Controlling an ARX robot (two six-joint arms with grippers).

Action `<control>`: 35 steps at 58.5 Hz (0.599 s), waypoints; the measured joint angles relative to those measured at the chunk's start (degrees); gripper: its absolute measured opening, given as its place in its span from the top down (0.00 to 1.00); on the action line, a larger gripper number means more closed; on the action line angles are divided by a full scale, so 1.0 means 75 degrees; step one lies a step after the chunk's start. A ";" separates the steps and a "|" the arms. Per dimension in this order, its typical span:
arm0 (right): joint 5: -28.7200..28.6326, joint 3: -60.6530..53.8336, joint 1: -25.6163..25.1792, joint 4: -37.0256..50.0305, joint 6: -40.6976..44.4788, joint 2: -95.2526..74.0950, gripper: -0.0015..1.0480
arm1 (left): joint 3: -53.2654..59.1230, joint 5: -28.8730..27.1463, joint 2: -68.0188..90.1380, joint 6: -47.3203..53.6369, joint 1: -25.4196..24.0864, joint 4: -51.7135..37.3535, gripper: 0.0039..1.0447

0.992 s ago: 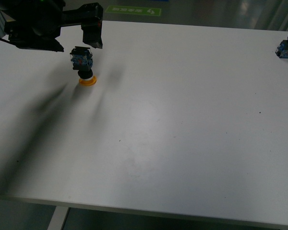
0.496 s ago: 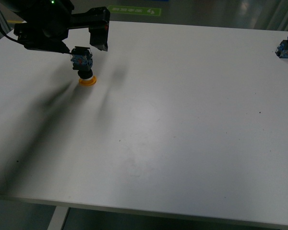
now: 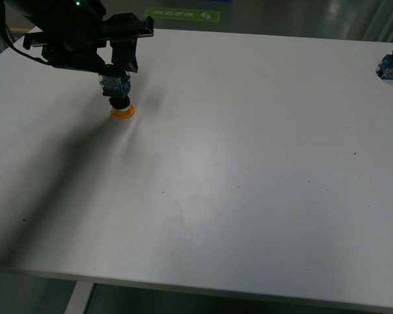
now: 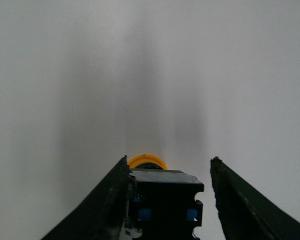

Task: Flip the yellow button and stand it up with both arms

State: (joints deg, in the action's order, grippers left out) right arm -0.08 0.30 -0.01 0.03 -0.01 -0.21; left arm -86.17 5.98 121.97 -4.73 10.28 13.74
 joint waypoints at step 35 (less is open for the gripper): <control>0.0000 0.0000 0.0000 0.0000 -0.0003 0.0000 0.07 | 0.0842 0.0921 -0.0656 -0.0813 -0.0152 -0.0356 0.70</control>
State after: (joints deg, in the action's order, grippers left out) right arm -0.08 0.30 -0.01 0.03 -0.03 -0.21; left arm -79.85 12.88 117.05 -10.83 9.15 11.07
